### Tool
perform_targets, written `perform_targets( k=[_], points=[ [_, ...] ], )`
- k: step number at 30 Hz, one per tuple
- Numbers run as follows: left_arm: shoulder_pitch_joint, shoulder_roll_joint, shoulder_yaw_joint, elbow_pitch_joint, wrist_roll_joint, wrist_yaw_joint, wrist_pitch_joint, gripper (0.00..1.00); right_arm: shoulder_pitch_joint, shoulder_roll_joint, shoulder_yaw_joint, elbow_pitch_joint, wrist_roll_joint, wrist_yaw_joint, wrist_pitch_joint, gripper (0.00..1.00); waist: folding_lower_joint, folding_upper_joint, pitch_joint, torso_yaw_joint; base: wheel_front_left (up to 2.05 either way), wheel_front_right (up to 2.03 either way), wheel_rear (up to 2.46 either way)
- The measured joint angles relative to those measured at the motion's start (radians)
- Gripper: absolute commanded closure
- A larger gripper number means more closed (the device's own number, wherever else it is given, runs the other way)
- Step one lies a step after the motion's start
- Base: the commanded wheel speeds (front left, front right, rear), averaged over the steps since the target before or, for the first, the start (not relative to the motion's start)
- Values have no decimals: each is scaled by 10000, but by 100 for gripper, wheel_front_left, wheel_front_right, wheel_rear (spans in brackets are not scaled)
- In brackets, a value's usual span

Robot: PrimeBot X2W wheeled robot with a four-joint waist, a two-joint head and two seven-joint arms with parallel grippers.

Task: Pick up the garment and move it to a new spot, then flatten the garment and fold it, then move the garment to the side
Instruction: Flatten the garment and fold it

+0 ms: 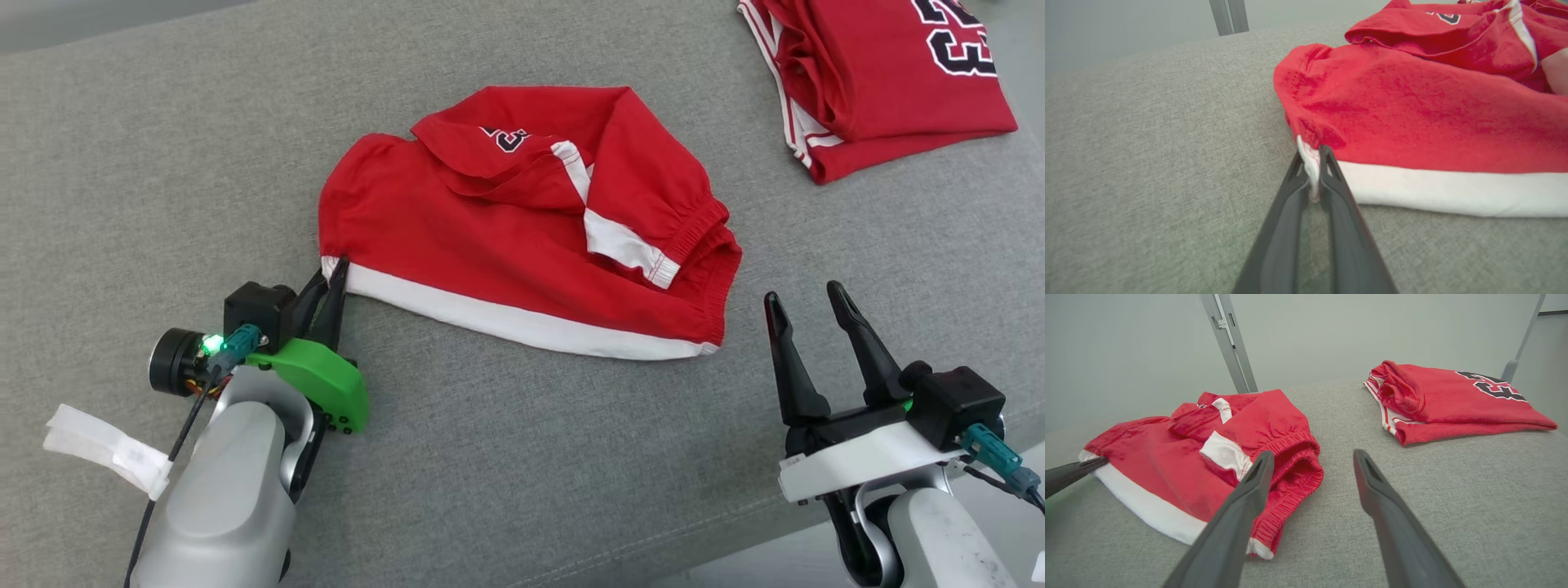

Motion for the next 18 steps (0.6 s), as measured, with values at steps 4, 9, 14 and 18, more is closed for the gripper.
perform_targets(
  k=[4, 9, 14, 18],
  points=[
    [92, -27, 171, -368, -132, -15, 0, 100, 62, -25, -54, 40, -25, 0, 0, 0, 0, 0, -178, 189, 0, 0, 0],
    [1266, -71, 610, -1197, -219, 71, 2, 100, 312, -36, -176, 203, -84, 0, 0, 0, 0, 0, -583, 453, 0, 0, 0],
    [2671, -107, 913, -1871, -311, 245, 2, 100, 537, -42, -309, 303, -86, 0, 0, 0, 0, 0, -1009, 743, 0, 0, 0],
    [3559, -222, 959, -2270, -382, 334, 2, 93, 718, -71, -435, 360, -84, 0, 0, 0, 0, 0, -1279, 1009, 0, 0, 0]
  ],
)
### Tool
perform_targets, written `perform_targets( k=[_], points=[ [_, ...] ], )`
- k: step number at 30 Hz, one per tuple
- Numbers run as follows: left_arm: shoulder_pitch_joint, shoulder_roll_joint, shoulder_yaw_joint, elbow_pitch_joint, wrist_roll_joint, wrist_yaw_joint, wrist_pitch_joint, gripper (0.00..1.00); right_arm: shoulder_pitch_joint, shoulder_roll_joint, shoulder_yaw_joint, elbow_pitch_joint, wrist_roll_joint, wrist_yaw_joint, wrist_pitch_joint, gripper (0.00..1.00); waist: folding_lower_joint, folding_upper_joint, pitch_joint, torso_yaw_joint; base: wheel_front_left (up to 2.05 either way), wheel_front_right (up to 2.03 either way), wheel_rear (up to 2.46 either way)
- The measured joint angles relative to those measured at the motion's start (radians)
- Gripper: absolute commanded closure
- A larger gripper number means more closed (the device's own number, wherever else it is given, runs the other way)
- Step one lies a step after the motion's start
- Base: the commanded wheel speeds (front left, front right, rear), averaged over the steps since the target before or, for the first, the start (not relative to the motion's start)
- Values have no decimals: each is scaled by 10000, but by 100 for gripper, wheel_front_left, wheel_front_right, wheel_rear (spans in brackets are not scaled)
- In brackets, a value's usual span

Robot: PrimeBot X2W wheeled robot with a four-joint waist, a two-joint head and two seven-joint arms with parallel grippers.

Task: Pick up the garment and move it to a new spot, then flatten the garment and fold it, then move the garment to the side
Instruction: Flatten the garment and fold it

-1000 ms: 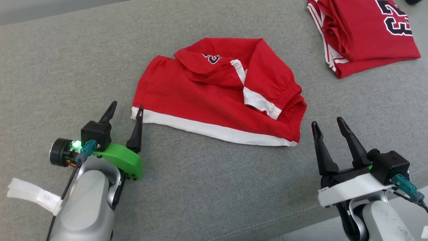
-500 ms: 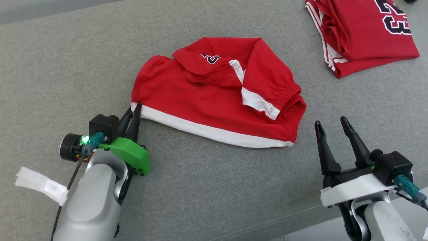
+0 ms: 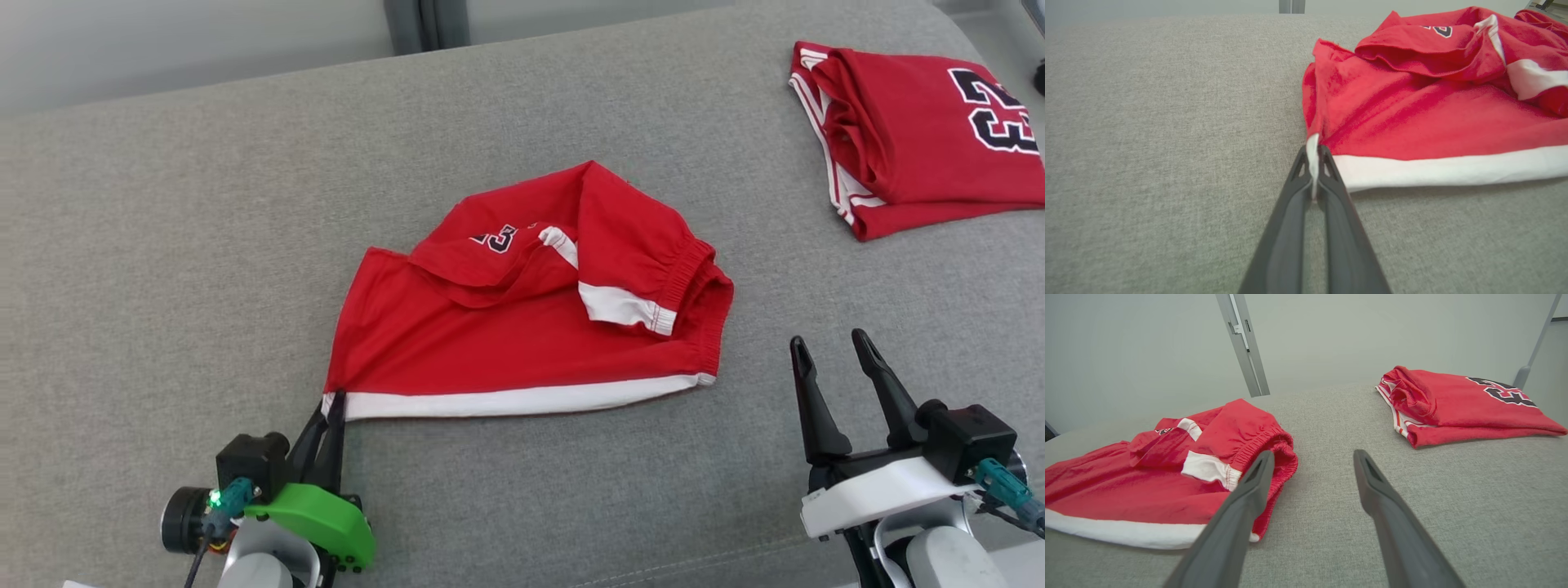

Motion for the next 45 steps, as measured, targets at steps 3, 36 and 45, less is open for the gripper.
perform_targets(
  k=[3, 36, 45],
  points=[
    [249, -77, 19, -238, 8, 94, 0, 0, 95, -36, 10, 65, 0, 0, 0, 0, 0, 0, -179, 179, 0, 0, 0],
    [2217, -48, 2539, -3743, 974, 378, 0, 0, 1396, -31, -236, -974, -451, 0, -6, 0, 0, 0, -1964, 1226, 0, 0, 0],
    [2486, -61, 2474, -3722, 945, 165, 0, 0, 1800, -79, -167, -1151, -577, 0, 113, 0, 0, 0, -2164, 1208, 0, 0, 0]
  ],
)
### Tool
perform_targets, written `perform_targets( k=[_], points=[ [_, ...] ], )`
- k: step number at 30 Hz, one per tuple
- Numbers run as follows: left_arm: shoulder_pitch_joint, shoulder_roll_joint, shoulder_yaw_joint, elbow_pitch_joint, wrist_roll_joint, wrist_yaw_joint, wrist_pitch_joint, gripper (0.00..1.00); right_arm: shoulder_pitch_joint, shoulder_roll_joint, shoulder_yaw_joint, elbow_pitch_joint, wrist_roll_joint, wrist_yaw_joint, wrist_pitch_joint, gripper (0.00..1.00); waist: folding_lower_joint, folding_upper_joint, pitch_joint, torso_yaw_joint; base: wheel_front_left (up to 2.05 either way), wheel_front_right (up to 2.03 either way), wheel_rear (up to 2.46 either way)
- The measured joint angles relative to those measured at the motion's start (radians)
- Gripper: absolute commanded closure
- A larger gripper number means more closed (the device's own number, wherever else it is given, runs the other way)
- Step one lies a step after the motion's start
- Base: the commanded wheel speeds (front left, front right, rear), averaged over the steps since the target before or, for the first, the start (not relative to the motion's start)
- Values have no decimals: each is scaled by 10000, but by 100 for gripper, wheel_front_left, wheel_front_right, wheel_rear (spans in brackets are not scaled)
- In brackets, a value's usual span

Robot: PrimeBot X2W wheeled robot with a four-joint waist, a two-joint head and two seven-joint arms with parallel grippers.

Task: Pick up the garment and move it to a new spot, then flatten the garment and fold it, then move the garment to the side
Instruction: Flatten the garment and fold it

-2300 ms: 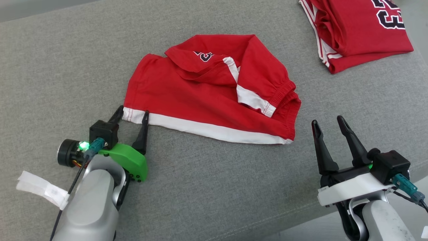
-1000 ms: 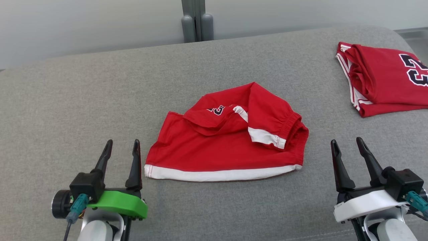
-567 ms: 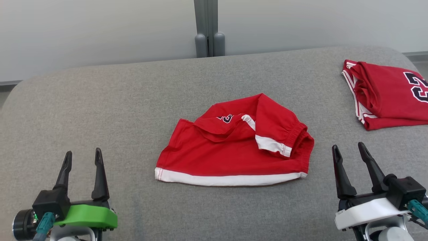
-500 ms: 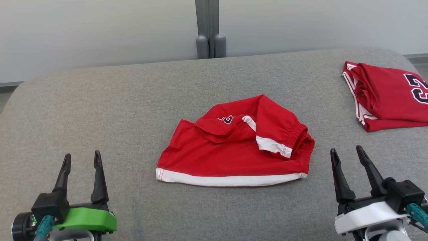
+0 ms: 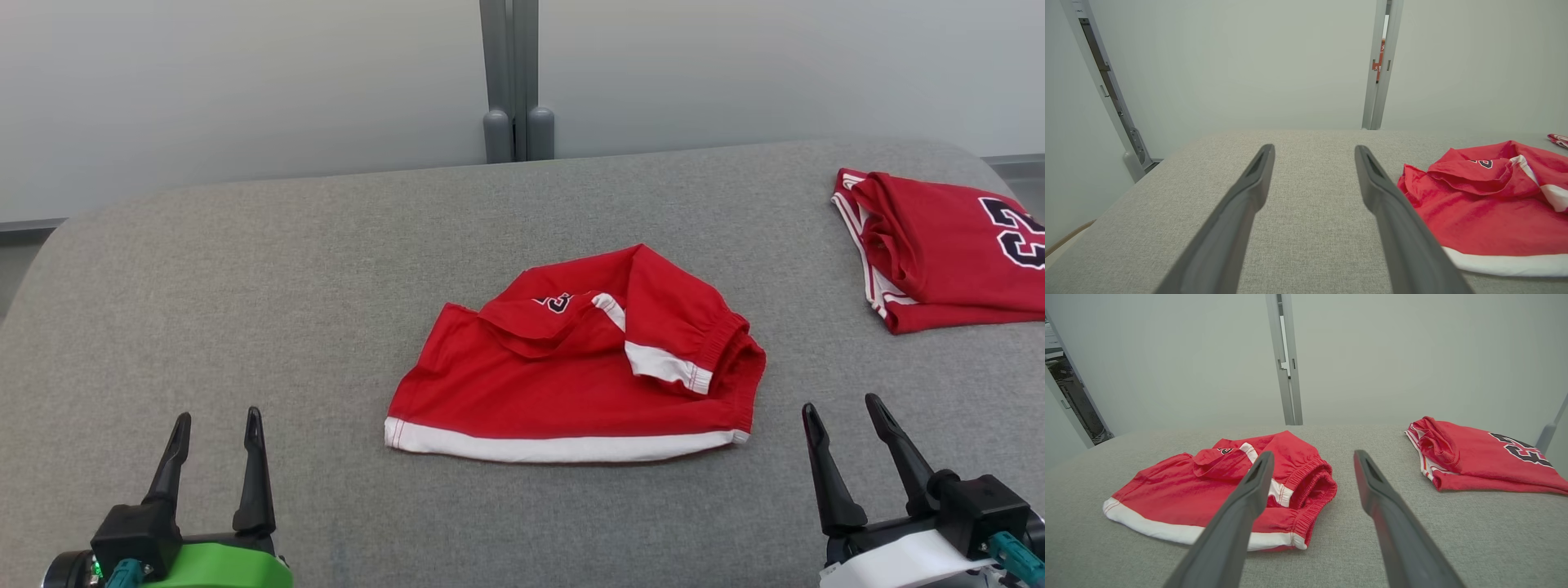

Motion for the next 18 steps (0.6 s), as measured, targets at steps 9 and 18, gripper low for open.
perform_targets(
  k=[9, 18],
  points=[
    [23, -8, -50, 105, 0, -73, -2, 0, -1, -46, 44, 33, -8, 0, 86, 0, 0, 0, 4, 26, 0, 0, 0],
    [29, -29, -21, 203, 0, -86, -2, 0, -12, -96, 148, 146, -10, 0, 167, 0, 0, 1, 51, -31, 0, 0, 0]
  ],
)
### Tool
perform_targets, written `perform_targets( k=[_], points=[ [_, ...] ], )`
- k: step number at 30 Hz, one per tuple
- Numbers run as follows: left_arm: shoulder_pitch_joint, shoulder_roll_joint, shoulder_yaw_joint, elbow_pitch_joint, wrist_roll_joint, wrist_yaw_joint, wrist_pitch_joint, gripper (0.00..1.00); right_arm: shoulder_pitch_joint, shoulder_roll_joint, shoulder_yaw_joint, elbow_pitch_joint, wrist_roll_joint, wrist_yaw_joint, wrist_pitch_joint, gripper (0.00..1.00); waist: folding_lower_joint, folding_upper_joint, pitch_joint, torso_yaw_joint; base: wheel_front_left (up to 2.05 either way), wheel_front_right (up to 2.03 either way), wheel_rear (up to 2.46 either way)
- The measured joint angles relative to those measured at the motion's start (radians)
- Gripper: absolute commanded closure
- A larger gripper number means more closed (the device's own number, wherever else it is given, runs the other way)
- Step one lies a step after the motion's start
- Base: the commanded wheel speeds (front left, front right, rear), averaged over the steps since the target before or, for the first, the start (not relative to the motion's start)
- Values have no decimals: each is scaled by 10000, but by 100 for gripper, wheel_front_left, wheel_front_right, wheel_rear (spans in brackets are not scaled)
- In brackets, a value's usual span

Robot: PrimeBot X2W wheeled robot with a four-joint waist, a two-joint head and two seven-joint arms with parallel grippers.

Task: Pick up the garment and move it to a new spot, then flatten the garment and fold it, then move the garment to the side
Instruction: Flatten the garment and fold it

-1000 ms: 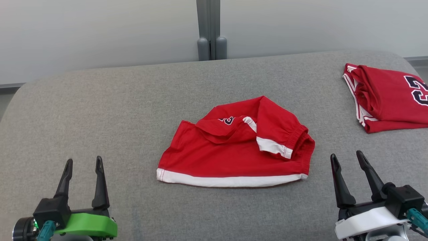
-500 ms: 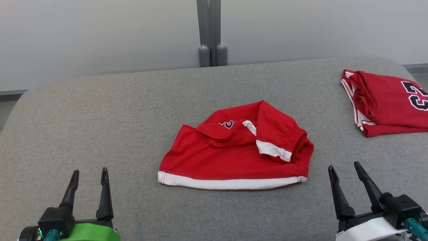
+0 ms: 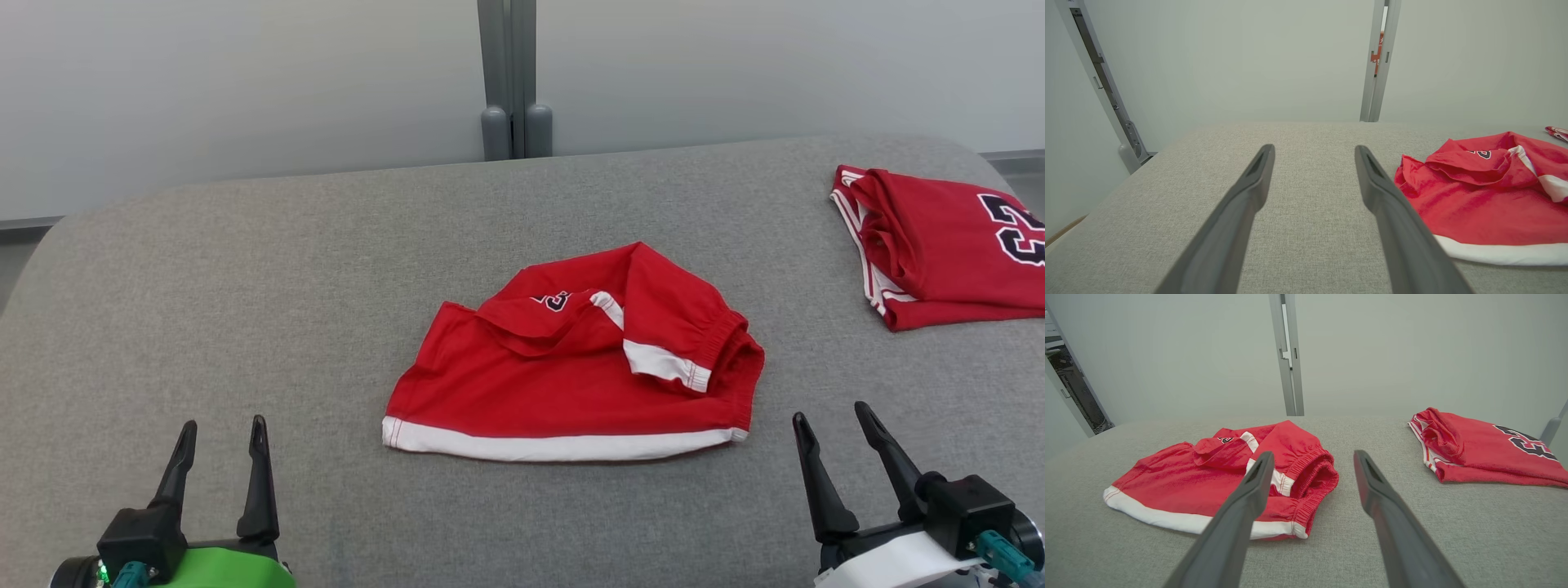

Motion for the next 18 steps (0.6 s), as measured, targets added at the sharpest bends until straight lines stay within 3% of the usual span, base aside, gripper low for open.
perform_targets(
  k=[10, 18],
  points=[
    [-537, -10, -562, 688, 105, -176, 2, 0, -976, -330, 677, 1095, 4, 0, 127, 0, 0, 0, 378, -152, 0, 0, 0],
    [-1702, 8, -1331, 2165, 38, -349, 0, 0, -2267, -821, 1889, 2740, 169, 0, 48, 0, 0, 0, 1064, -276, 0, 0, 0]
  ],
)
